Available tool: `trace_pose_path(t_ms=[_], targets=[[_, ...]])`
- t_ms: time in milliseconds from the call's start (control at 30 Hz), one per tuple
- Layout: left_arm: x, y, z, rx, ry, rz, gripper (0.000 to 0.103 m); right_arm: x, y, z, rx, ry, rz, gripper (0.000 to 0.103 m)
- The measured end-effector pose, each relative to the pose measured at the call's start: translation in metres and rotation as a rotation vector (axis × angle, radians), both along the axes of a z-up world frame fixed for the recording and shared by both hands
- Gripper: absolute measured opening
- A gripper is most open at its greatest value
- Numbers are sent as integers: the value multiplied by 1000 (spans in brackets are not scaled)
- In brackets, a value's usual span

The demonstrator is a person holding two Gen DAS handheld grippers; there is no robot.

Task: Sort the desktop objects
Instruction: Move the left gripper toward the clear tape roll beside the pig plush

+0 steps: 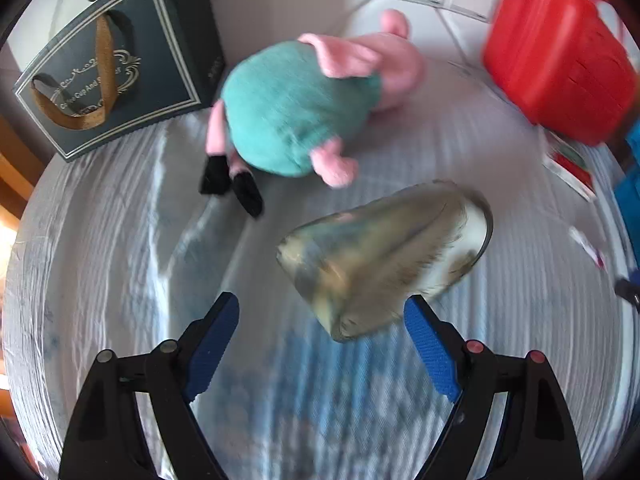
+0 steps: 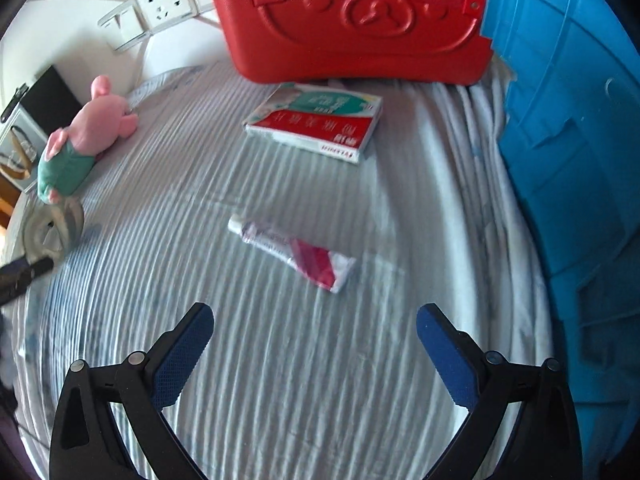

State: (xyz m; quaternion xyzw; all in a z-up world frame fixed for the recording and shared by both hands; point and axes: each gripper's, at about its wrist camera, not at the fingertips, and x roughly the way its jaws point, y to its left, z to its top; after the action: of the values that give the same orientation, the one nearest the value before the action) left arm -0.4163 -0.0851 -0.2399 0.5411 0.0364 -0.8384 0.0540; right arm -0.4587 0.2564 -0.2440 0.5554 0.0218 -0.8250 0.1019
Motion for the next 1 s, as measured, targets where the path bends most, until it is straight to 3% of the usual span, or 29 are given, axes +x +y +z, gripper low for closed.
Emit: trace_pose_path(t_ms=[167,333,467,700,833,933,1000], targets=[[9,14,25,-75,88,-49,85,0,1,-1,2,1,16,103],[-3,7,26,-57,83,-42,85,-2,1,-4,8,-5,19,103],[-10,5,13,-102,58,-29,85,-1,5,-5,2,-10,2,103],[19,-5,19,-25,51,-8,85,4,-3,-2,-11,-5,27,103],[26,9,49,34,150,-3,85,3,-8,-1,-19,-3,33,103],[3,19,58,17,181,33,85,6,-11,0,-25,-6,42,103],[-18,23,42,-36,108,55,85,9,-13,3,-26,-3,50,103]])
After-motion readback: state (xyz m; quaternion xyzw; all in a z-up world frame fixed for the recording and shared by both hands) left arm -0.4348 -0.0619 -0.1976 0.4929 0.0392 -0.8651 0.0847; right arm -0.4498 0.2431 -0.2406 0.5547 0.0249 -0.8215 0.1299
